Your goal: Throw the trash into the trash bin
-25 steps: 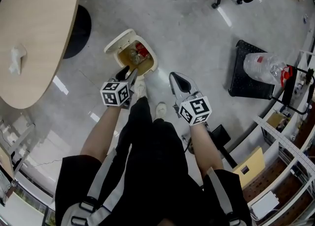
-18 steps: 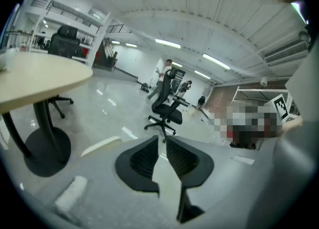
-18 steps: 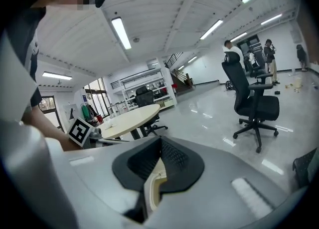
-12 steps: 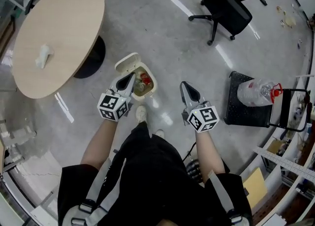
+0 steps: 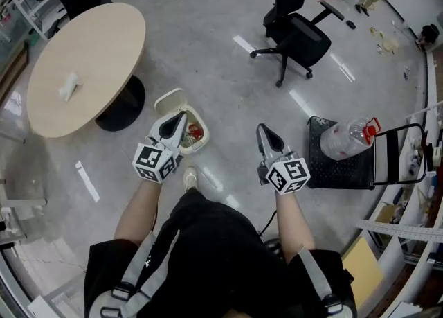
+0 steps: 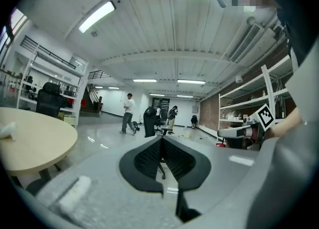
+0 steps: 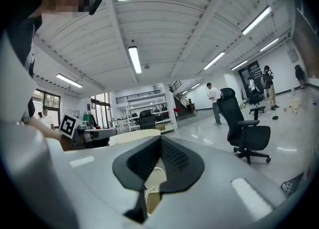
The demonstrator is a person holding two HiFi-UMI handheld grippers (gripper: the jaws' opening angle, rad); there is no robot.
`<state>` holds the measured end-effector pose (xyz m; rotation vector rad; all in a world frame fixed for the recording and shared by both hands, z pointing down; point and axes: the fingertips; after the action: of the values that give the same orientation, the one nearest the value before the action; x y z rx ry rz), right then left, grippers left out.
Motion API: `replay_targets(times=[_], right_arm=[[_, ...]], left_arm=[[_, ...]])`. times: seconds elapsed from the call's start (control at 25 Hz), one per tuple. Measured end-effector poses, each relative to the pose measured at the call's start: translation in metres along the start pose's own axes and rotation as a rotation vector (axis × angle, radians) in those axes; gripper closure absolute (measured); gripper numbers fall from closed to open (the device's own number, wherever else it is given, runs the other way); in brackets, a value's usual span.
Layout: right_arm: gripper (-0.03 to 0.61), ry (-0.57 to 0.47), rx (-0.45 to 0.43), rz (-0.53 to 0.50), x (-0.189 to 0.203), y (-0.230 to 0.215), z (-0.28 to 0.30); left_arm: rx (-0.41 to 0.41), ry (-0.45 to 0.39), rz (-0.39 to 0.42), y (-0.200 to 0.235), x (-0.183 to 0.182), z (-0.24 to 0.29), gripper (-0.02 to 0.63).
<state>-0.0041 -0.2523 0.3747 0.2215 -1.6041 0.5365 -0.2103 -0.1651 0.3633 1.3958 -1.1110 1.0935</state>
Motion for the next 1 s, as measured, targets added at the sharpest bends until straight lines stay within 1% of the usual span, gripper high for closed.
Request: replay_targets(times=[0.16,0.32,0.4,0.6,0.72,0.84,1.0], right_arm=[[0.574,-0.028,-0.012,-0.004,-0.013,0.003,-0.028],[0.574,-0.037,-0.018,-0.011,-0.02,0.003,-0.047],[0.573,-0.048,-0.015,-0.01,-0.024,0.005,-0.053],[0.574,-0.081,-0.027,-0.024,-0.035,0.024,-0.062],[0.574,-0.089,-0.028,-0.043,-0.036,0.033,-0.059],[0.574,-0.093,-0.014,-0.041,-0.035,0.043,-0.058],[0.574,-0.101,-0.014,-0.024,-0.029,0.068,-0.052]], left_arm=[[0.0,-0.039,0.032,-0.034,-0.018,-0.02,0.611],[-0.038,-0.059,0.042,-0.041,-0.036,-0.052,0.611],[-0.066,-0.074,0.044,-0.036,-0.048,-0.07,0.611],[-0.12,-0.069,0.112,-0.017,-0.066,-0.116,0.611],[-0.149,-0.087,0.111,-0.001,-0.075,-0.137,0.611],[-0.176,-0.108,0.092,0.013,-0.082,-0.16,0.611],[-0.195,-0.105,0.088,0.031,-0.086,-0.195,0.611]])
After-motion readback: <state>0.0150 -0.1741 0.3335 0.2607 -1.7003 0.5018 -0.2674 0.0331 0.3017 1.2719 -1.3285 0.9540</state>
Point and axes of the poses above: the fingertips, and each gripper's own axes: z forward along the fingers, y to its left, x out of its underside, and after that the axes turned 9 degrees about -y, right-handed
